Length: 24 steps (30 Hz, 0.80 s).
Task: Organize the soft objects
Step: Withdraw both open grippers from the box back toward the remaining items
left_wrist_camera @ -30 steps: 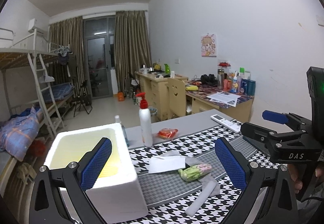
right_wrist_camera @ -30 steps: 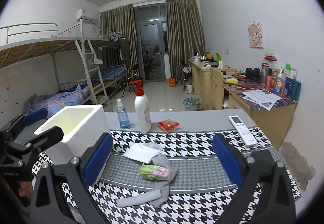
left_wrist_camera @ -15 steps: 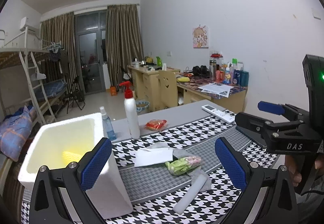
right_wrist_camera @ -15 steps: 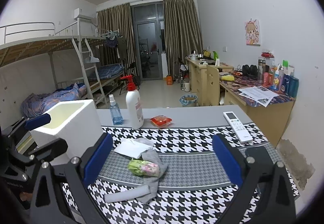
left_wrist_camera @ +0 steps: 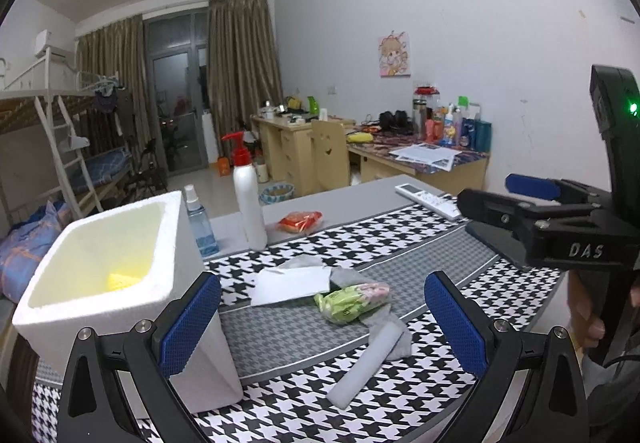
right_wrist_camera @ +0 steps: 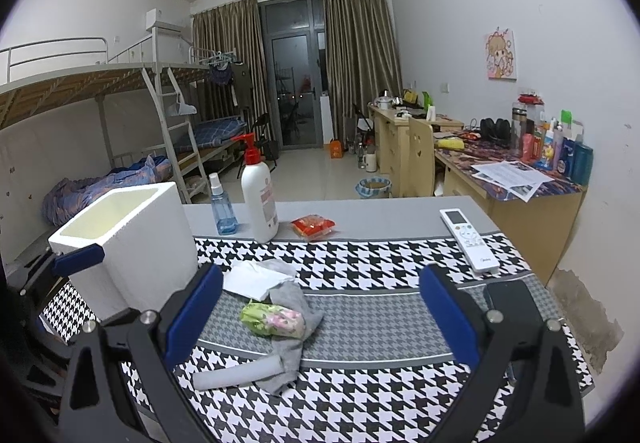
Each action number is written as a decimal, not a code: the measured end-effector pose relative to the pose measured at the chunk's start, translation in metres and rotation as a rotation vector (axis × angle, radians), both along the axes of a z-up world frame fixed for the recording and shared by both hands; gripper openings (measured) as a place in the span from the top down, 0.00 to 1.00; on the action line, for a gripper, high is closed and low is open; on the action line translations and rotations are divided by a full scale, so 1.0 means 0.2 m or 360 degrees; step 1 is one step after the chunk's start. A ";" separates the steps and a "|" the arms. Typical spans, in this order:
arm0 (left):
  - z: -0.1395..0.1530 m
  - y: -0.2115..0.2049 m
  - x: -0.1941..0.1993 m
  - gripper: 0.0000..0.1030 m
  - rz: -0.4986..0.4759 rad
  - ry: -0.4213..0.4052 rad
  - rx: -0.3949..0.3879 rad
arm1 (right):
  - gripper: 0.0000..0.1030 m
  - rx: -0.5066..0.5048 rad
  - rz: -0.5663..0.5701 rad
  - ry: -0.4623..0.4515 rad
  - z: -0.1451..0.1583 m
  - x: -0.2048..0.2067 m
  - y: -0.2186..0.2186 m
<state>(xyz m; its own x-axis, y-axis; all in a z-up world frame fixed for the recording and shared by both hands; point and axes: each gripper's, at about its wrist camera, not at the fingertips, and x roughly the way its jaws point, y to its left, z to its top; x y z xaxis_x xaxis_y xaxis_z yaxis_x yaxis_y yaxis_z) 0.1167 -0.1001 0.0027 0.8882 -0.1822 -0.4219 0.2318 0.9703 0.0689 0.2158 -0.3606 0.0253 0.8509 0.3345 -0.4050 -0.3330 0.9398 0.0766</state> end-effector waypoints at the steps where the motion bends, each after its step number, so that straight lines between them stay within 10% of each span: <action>1: -0.01 0.00 0.00 0.01 0.0003 0.0004 0.0002 | 0.03 0.0002 0.0002 0.0003 0.00 0.01 0.00; 24: -0.22 -0.07 0.09 0.01 0.0006 0.0201 0.0007 | 0.03 -0.0062 0.0106 0.0190 -0.16 0.17 0.02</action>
<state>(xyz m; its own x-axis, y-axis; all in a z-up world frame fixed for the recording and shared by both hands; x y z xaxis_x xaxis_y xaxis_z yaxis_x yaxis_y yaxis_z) 0.1341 -0.1151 -0.0414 0.8285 -0.1771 -0.5313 0.2354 0.9709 0.0433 0.2502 -0.3567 -0.0068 0.7722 0.3706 -0.5161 -0.3854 0.9190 0.0833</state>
